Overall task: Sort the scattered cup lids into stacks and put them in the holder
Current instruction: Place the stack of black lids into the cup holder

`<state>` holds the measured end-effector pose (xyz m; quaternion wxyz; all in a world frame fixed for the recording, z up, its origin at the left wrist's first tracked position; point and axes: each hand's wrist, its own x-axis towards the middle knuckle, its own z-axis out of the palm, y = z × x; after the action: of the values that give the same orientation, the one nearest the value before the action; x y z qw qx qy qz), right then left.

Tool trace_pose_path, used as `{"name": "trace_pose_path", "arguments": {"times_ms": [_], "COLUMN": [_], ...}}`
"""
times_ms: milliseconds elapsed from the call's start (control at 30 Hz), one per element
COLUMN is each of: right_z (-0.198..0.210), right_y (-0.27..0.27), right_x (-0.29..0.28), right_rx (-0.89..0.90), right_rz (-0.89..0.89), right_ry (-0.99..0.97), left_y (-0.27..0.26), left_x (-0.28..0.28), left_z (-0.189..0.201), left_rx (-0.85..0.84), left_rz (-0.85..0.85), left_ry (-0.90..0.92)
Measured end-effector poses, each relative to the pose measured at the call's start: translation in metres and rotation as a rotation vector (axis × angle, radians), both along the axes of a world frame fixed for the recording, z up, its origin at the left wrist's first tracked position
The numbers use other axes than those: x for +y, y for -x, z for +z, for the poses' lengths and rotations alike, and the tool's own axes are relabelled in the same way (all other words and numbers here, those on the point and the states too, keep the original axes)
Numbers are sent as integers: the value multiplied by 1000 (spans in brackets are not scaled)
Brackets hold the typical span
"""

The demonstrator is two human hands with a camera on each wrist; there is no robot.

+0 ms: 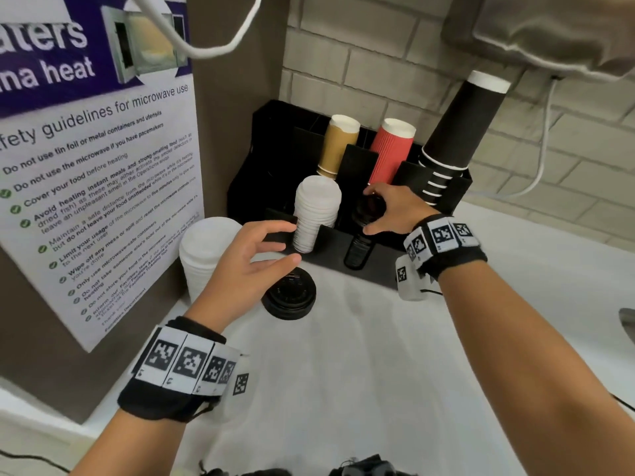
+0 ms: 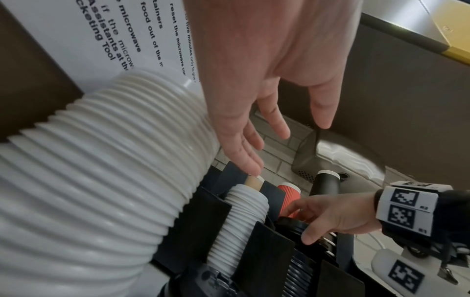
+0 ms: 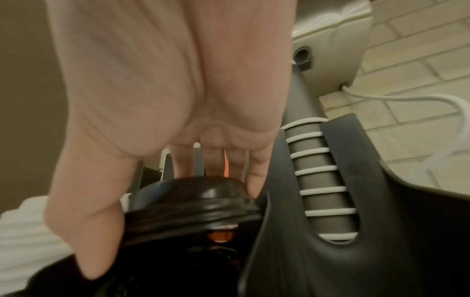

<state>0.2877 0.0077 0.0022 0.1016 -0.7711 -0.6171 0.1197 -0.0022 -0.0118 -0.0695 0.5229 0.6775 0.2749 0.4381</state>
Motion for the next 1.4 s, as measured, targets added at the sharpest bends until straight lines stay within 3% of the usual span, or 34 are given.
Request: {"name": "trace_pose_path", "arguments": {"times_ms": [400,567,700,900,1000,1067,1100,1200,1300,1400], "right_z": [-30,-55,-70,-45,-32,-29,-29,-47,-72,-88], "right_y": [16,36,54,65,71,84,93,119,135,139], "right_x": [-6,-19,-23,-20,-28,-30,-30,-27,-22,-17], "right_rx": [-125,-521,-638,-509,-433,-343,-266,-56,-95,-125], "right_rz": [50,-4,-80,-139,-88,53,147,338,325,315], "right_ry": [65,137,251,351,90,-114,-127,70,357,450], "left_y": [4,1,1,4,9,10,11,10,8,7], "left_x": [1,-1,-2,-5,-6,-6,-6,-8,-11,-13], "left_z": [1,1,2,7,10,13,14,17,18,17], "left_rx": [-8,3,10,1,-5,-7,-10,-14,-8,15], "left_rz": [6,-4,-4,6,32,42,45,46,37,48], "left_ry": [-14,-11,-15,-22,-28,-26,-25,-28,-33,-44]}}
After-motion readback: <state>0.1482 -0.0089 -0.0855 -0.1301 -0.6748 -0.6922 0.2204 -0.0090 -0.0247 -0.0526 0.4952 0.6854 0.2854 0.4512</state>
